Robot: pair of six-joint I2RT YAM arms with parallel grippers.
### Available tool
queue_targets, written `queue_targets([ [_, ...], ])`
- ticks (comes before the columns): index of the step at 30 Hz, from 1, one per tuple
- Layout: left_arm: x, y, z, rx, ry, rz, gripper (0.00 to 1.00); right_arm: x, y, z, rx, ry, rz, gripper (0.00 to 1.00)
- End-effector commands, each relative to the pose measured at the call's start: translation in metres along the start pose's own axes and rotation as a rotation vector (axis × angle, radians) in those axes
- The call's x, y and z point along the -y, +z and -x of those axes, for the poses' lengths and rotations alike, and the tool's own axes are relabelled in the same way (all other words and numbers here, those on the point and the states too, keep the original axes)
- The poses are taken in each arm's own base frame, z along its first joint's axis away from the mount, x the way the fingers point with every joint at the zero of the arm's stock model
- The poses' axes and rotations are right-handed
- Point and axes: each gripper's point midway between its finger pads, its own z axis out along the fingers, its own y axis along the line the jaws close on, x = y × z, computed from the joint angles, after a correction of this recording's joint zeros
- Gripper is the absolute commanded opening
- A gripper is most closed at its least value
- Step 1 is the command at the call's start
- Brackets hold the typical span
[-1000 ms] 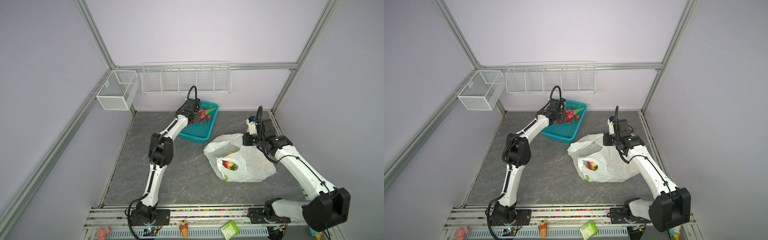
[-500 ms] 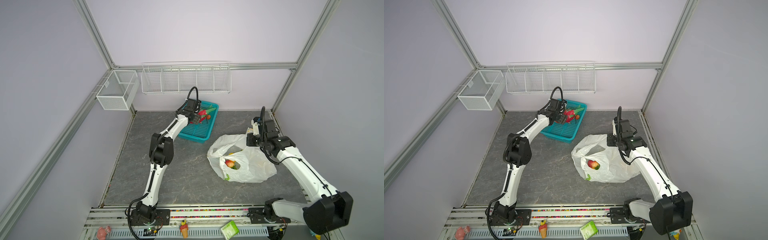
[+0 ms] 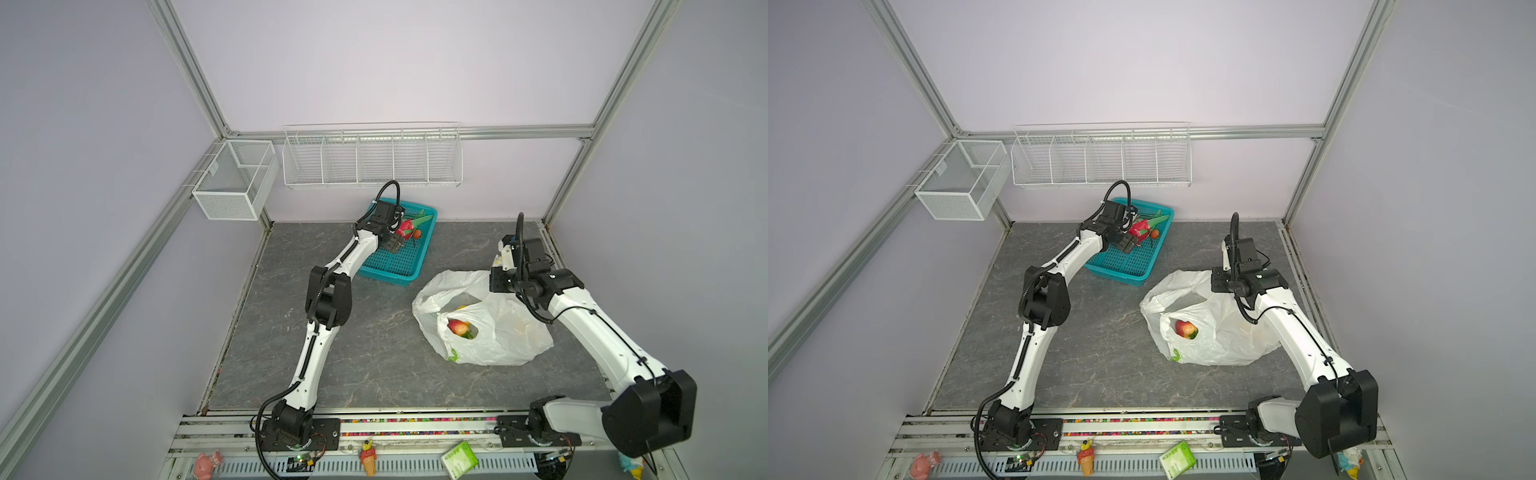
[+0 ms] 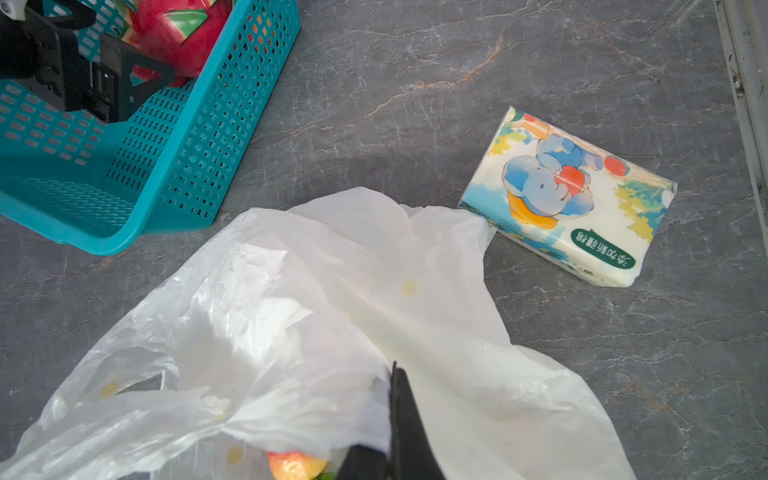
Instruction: Place the fake fruits into the plastic bag and tie a complex knot
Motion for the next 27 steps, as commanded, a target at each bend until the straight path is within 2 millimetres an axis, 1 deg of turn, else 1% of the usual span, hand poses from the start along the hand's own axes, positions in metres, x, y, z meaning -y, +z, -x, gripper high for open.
queue_targets([
  [1,0.004,0.005,0.015,0.053,0.025,-0.038,0.98,-0.003,0.0,0.01,0.027,-0.01,0.015,0.06],
  [6,0.006,0.015,0.023,0.097,0.072,-0.024,0.99,-0.003,0.005,0.009,0.024,-0.014,0.017,0.06],
  [14,0.019,0.033,0.037,0.157,0.193,0.016,0.99,-0.004,0.009,0.01,0.02,-0.014,0.019,0.07],
  [19,0.021,0.044,0.039,0.183,0.224,0.027,1.0,-0.004,0.01,0.009,0.014,-0.014,0.02,0.06],
  [24,0.03,0.048,0.041,0.204,0.245,0.007,1.0,-0.003,0.01,0.009,0.011,-0.02,0.012,0.06],
  [25,0.031,0.05,0.04,0.205,0.254,0.007,0.99,-0.003,0.01,0.009,0.013,-0.019,0.011,0.06],
  [27,0.035,0.051,0.041,0.207,0.263,0.003,0.93,-0.003,0.01,0.007,0.01,-0.019,0.012,0.06],
])
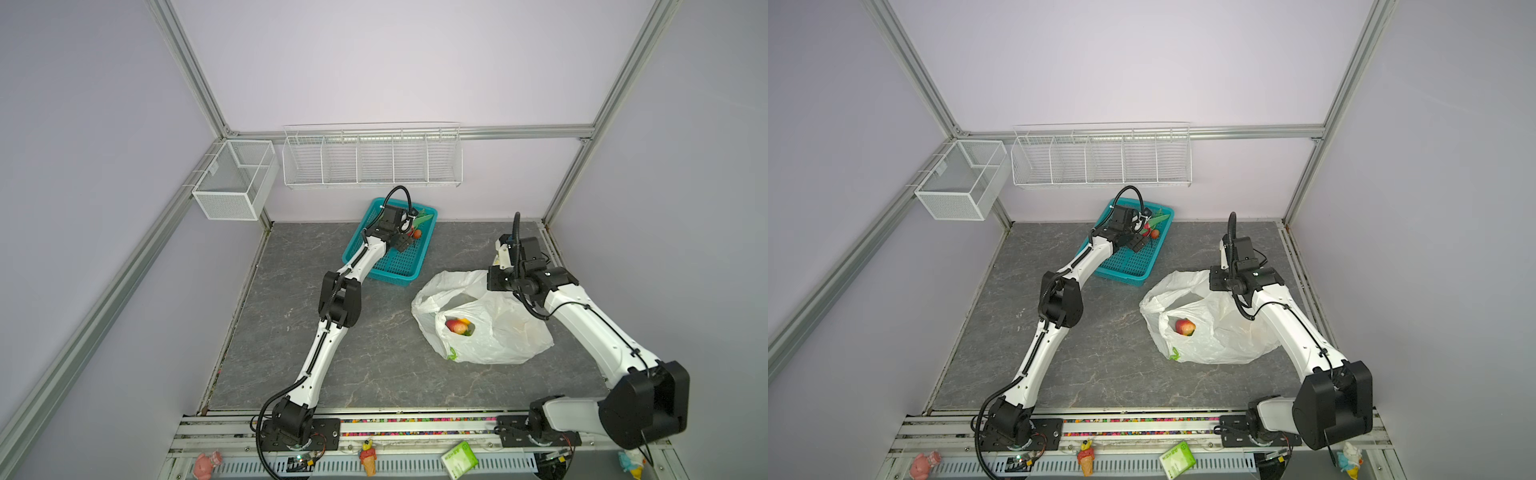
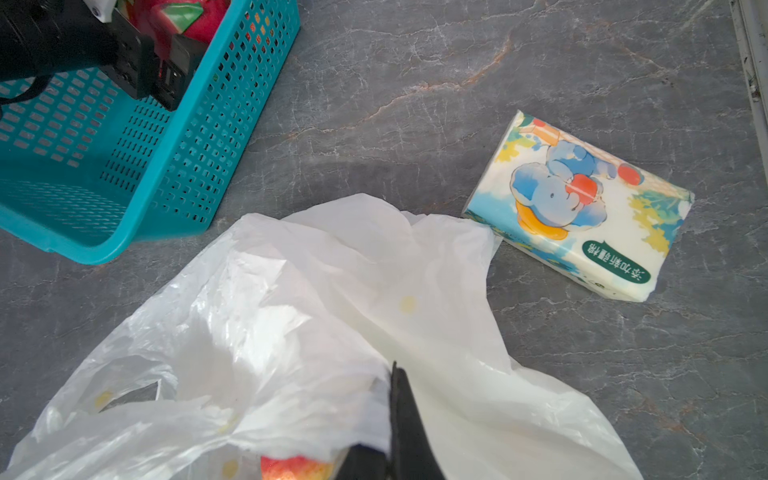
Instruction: Place the fake fruits into the plastic bag and tie a complex knot
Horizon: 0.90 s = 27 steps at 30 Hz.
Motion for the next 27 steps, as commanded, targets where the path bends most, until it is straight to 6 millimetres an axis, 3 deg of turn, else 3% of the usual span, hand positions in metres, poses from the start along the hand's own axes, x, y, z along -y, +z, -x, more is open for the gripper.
queue_targets([
  [1,0.011,0.005,0.011,0.038,0.049,-0.01,0.9,-0.001,-0.001,0.005,0.013,-0.011,0.009,0.06],
  [6,0.013,-0.011,0.014,-0.003,0.079,0.017,0.74,-0.001,-0.001,0.003,0.013,-0.012,0.009,0.06],
  [12,0.005,-0.055,0.025,0.011,0.013,0.096,0.58,-0.006,-0.003,0.004,0.028,-0.002,0.038,0.06],
  [27,-0.023,-0.176,0.037,0.156,-0.218,0.17,0.45,-0.011,-0.008,0.012,0.051,0.001,0.067,0.06],
])
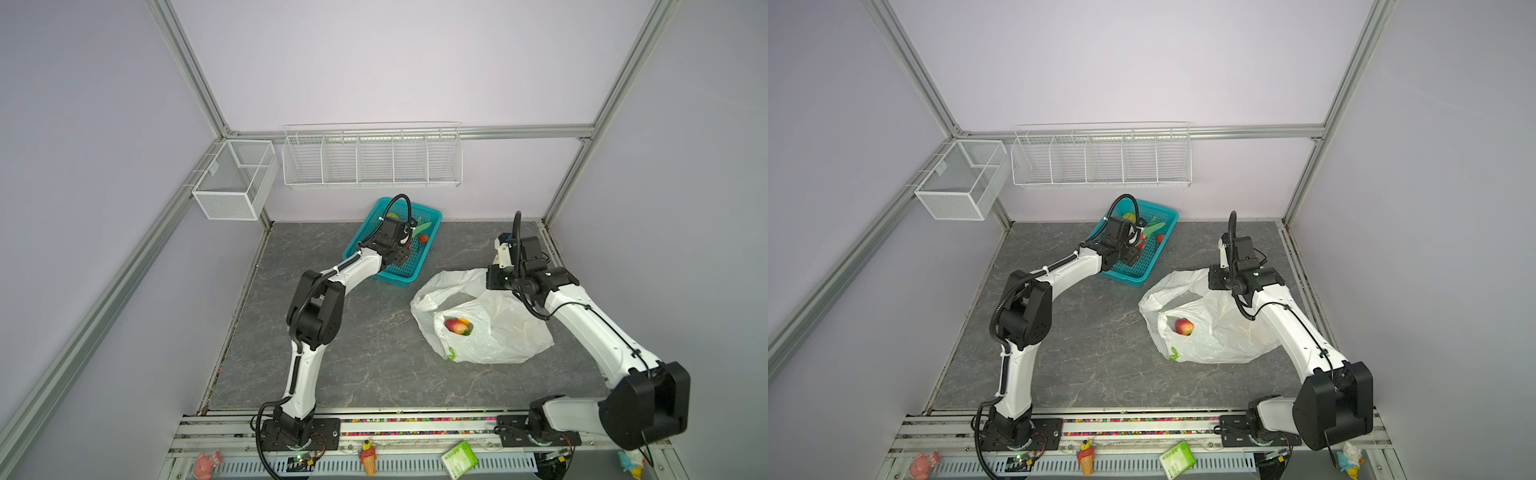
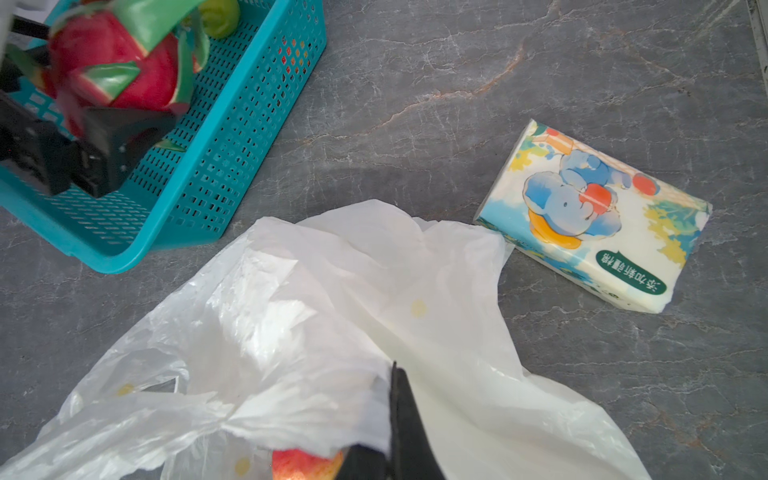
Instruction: Place the fake fruits into the plastic bag and tie a complex knot
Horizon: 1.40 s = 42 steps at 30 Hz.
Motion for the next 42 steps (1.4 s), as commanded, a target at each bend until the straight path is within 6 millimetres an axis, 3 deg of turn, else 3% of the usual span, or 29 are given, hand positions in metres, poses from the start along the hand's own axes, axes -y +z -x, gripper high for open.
queue_targets([
  [1,-0.04,-0.051,0.054,0.197,-0.146,0.088,0.45,-0.006,-0.007,0.009,0.037,0.002,0.034,0.06],
  [9,-0.034,-0.136,0.046,0.315,-0.385,-0.057,0.41,-0.014,-0.005,0.013,0.044,0.011,0.079,0.06],
  [14,-0.013,-0.198,0.037,0.407,-0.518,-0.241,0.41,-0.024,-0.009,0.016,0.053,0.017,0.132,0.06],
  [17,0.004,-0.225,0.013,0.403,-0.615,-0.327,0.41,-0.027,-0.012,0.017,0.056,0.02,0.147,0.06],
  [20,0.033,-0.251,-0.02,0.374,-0.667,-0.431,0.4,-0.029,-0.013,0.017,0.05,0.023,0.163,0.06],
  [25,0.088,-0.296,-0.073,0.302,-0.59,-0.534,0.4,-0.037,-0.011,0.012,0.022,0.026,0.206,0.07],
  [28,0.109,-0.307,-0.099,0.238,-0.556,-0.545,0.38,-0.04,-0.011,0.013,0.018,0.031,0.222,0.07],
  [30,0.128,-0.31,-0.103,0.233,-0.521,-0.566,0.37,-0.041,-0.012,0.014,0.016,0.03,0.226,0.07],
  [34,0.157,-0.297,-0.118,0.144,-0.447,-0.575,0.36,-0.043,-0.016,0.019,0.019,0.026,0.229,0.07],
  [42,0.162,-0.27,-0.118,0.075,-0.438,-0.499,0.34,-0.049,-0.019,0.01,-0.032,-0.037,0.243,0.07],
])
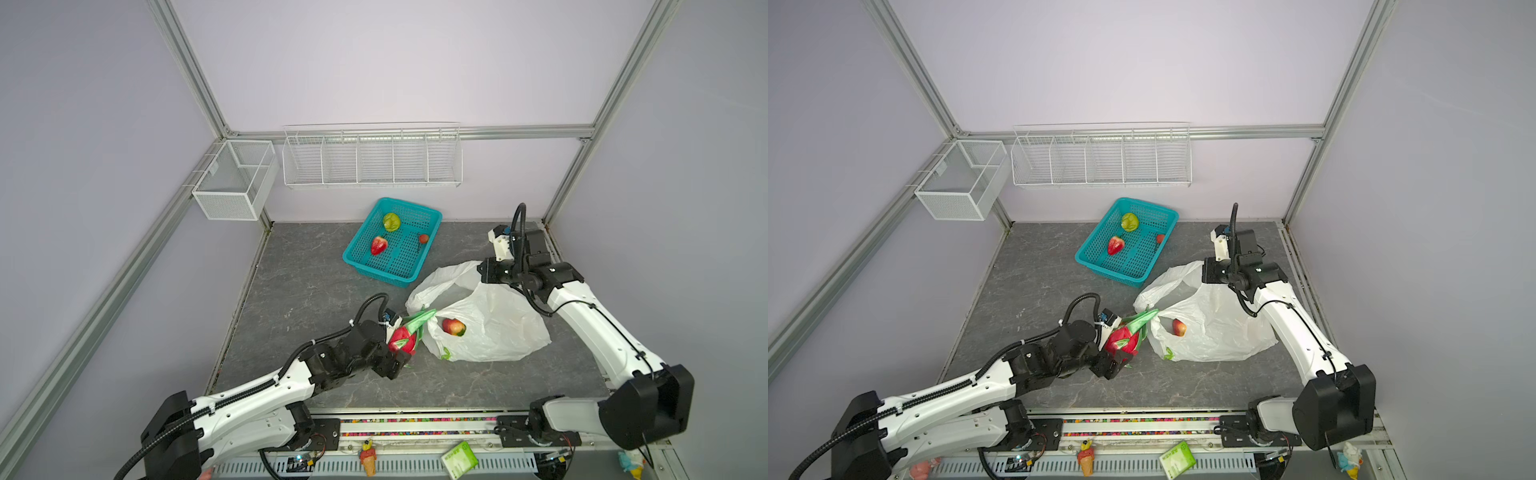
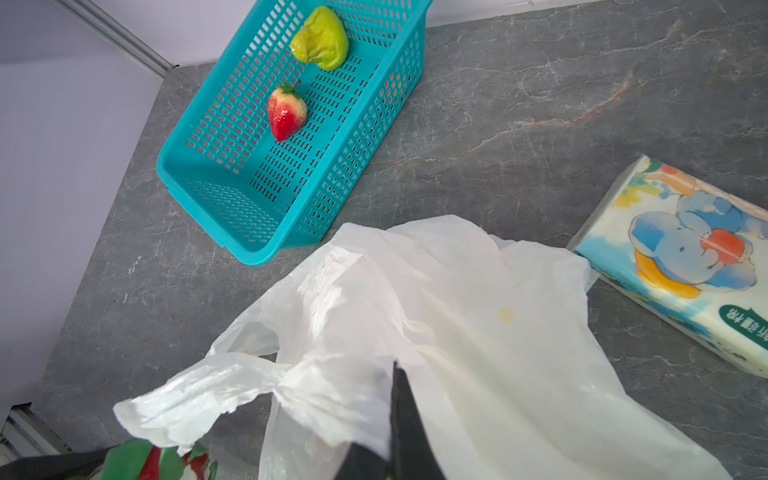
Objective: Place the fake fruits into the plastic bag and tie a complex knot
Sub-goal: 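Carry the dragon fruit with the left gripper into the bag opening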
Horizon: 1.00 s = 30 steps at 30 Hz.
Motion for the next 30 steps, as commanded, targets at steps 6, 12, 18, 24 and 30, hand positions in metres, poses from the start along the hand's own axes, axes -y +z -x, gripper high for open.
queue_targets([
  [6,-0.004,0.006,0.032,0.045,0.04,0.064,0.35,-0.009,-0.003,-0.01,-0.051,-0.048,0.027,0.07],
  [12,0.005,0.014,0.04,0.011,0.136,0.043,0.35,-0.015,-0.005,-0.01,-0.05,-0.06,0.036,0.07],
  [18,0.003,0.023,0.058,0.012,0.132,0.067,0.34,-0.028,-0.006,-0.011,-0.061,-0.09,0.078,0.07],
  [24,0.01,0.025,0.103,0.098,0.13,0.051,0.34,-0.042,-0.005,-0.028,-0.121,-0.165,0.123,0.07],
  [30,0.018,0.043,0.128,0.11,0.153,0.025,0.33,-0.057,-0.007,-0.037,-0.151,-0.217,0.175,0.08],
])
